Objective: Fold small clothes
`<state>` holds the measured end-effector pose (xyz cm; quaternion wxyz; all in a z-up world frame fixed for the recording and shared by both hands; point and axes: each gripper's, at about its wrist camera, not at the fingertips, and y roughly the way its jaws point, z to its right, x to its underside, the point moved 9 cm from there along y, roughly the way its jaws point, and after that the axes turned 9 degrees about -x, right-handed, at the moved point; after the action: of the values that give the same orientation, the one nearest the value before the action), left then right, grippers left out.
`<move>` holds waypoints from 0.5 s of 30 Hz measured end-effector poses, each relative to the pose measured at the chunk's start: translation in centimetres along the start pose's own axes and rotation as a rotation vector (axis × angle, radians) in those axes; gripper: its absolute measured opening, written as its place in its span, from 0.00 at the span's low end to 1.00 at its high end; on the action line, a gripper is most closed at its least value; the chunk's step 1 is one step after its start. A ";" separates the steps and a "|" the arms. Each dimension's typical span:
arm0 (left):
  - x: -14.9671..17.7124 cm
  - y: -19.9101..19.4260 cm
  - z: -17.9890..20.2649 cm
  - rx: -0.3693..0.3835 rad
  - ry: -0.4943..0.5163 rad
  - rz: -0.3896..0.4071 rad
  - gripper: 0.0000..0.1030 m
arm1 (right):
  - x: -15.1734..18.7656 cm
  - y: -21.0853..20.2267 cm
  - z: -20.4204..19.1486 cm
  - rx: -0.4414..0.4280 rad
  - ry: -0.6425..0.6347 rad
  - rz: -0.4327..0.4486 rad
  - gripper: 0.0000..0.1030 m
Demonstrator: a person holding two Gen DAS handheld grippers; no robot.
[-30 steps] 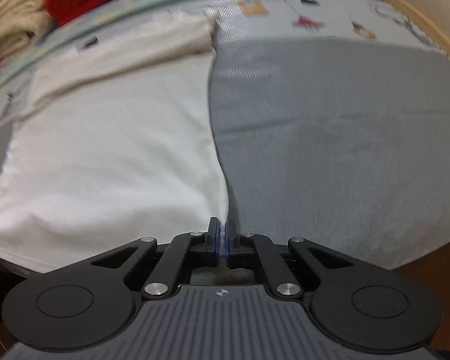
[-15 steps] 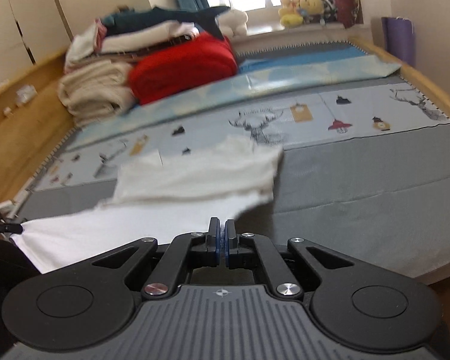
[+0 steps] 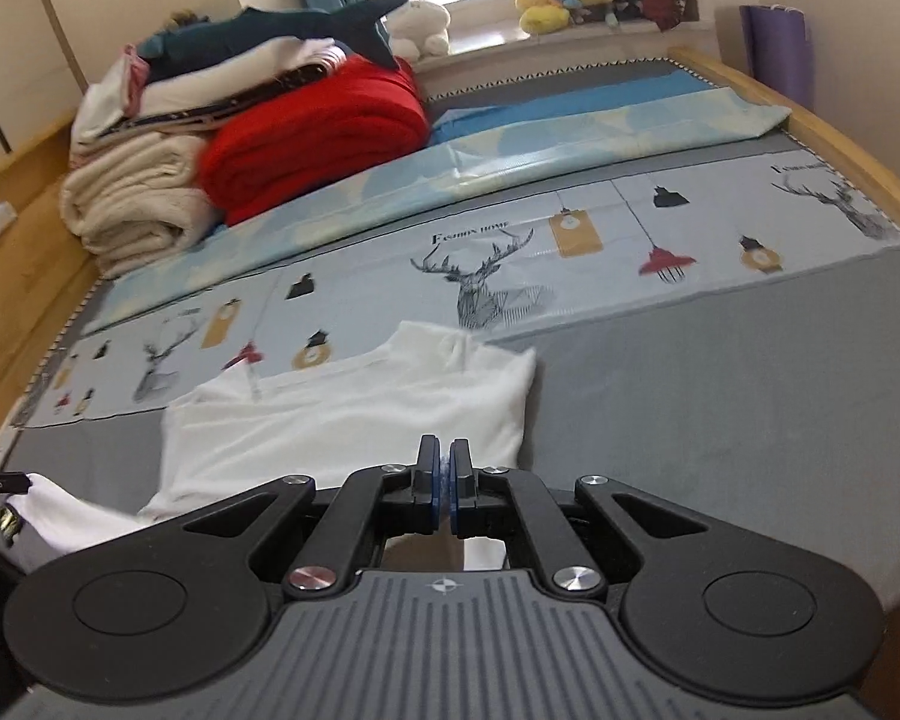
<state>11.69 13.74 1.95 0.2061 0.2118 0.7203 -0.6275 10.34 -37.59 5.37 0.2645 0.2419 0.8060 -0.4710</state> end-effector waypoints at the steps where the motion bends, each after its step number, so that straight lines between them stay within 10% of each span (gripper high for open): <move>1: -1.0 1.7 -0.4 0.001 -0.007 -0.009 0.02 | -1.1 1.7 0.4 0.007 0.009 -0.014 0.02; 15: -5.7 15.7 -2.4 0.003 -0.124 -0.173 0.03 | -5.0 20.0 6.6 0.081 0.184 -0.116 0.02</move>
<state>25.19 17.77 -7.39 0.1951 0.1098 0.7208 -0.6560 28.16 -35.36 -6.67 0.1516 0.2476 0.8199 -0.4935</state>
